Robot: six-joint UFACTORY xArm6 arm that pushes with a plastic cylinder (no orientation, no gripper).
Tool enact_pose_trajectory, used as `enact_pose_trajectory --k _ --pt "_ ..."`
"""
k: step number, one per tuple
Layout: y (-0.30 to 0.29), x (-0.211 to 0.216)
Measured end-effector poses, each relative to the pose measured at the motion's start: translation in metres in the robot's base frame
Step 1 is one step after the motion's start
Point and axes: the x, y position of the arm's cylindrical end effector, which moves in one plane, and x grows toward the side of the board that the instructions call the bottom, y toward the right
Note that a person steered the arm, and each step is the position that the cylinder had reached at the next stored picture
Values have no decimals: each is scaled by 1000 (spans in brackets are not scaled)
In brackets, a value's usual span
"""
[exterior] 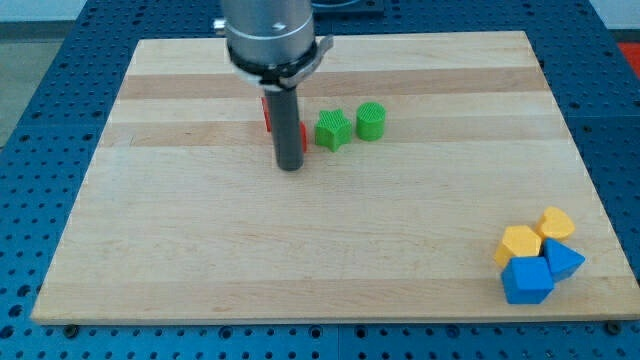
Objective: Move green circle into the green star
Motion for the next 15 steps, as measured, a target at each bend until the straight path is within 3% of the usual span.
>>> enact_pose_trajectory --k 1,2,4,5,6,8,9,10,11,12,15 --pt "-10 38" --pt "-65 53" --pt "-91 -105" --pt "-69 -147" --pt "-37 -113" --pt "-35 -59" --pt "-33 -80" --pt "17 -130" --pt "120 -123" --pt "149 -77" --pt "106 -53"
